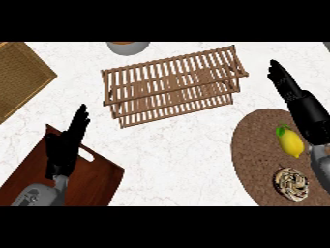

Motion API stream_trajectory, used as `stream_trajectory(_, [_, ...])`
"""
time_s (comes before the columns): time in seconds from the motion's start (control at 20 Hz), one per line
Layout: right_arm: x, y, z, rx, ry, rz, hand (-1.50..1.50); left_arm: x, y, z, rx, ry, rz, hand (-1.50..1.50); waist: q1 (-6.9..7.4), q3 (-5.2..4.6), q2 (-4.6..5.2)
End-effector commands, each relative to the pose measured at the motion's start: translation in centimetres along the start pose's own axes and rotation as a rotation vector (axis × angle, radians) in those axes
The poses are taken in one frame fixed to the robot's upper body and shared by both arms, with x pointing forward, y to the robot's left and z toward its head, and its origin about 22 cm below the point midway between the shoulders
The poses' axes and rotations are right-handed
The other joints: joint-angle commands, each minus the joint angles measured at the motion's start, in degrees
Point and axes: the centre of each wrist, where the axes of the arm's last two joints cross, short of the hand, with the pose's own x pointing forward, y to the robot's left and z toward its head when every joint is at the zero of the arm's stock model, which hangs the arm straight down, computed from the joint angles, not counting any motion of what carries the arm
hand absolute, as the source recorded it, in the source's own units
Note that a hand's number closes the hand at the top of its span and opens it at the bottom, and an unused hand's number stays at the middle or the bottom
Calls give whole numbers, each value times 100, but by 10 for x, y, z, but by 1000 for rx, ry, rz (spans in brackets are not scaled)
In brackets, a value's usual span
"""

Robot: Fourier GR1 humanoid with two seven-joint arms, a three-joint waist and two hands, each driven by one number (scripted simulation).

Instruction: Pick the lemon from the placemat and place it in the tiered shelf

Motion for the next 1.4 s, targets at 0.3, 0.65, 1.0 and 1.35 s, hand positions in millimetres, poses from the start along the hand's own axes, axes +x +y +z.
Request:
stream_trajectory(0.3, [-1, -188, 91, -356, 322, 596, 150, -16, 34, 9, 92, 206, 89, 0, -305, -225, 139])
stream_trajectory(0.65, [-44, -225, 153, -418, 280, 216, -150, -11, 45, 5, 4, 290, 119, 0, 143, -151, 13])
stream_trajectory(1.0, [-9, -240, 162, -90, 313, 231, -150, -13, 50, 22, 6, 283, 119, 0, 137, -164, -16])
stream_trajectory(1.35, [37, -200, 122, 73, 399, 357, -150, -13, 49, 16, 14, 294, 123, 0, 78, -175, -23])
